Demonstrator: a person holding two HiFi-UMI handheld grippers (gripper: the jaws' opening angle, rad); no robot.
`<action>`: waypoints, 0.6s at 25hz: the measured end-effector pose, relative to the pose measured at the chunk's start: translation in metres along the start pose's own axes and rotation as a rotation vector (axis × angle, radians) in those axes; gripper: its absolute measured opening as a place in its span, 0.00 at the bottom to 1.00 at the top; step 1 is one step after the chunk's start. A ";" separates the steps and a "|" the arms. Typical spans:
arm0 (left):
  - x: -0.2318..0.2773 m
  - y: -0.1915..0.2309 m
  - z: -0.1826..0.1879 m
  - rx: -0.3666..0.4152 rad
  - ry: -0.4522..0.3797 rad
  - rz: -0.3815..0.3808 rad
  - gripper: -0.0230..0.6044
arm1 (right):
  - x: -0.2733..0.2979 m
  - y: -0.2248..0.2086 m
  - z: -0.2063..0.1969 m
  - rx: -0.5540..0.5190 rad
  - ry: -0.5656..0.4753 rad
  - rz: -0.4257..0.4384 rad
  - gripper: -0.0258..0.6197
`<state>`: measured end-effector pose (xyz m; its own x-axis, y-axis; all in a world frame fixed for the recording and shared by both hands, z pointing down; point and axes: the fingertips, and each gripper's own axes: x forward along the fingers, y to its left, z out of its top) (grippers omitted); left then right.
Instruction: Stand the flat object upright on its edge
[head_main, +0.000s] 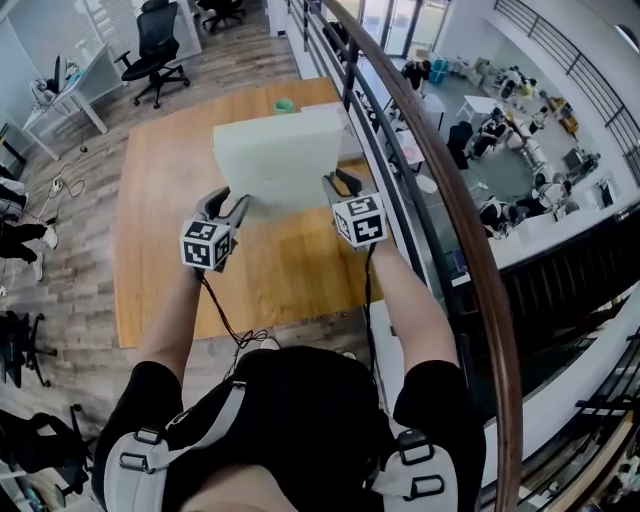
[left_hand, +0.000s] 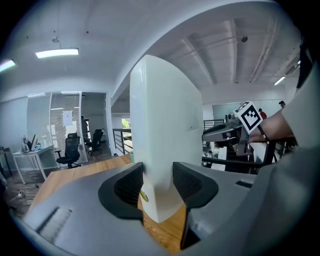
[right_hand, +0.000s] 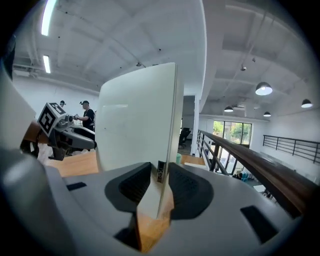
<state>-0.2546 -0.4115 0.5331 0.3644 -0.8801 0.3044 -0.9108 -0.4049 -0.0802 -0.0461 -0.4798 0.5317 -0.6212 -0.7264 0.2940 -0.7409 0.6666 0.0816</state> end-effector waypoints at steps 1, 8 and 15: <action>0.006 0.001 -0.005 0.012 0.011 0.015 0.34 | 0.004 -0.003 -0.002 -0.019 0.008 -0.006 0.23; 0.038 -0.005 -0.041 -0.011 0.077 0.047 0.33 | 0.021 -0.019 -0.028 -0.063 0.069 -0.040 0.22; 0.069 -0.012 -0.073 -0.001 0.143 0.074 0.32 | 0.036 -0.032 -0.077 -0.050 0.176 -0.072 0.22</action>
<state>-0.2331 -0.4491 0.6238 0.2652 -0.8632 0.4296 -0.9343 -0.3402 -0.1068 -0.0253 -0.5147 0.6127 -0.5093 -0.7350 0.4476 -0.7654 0.6246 0.1548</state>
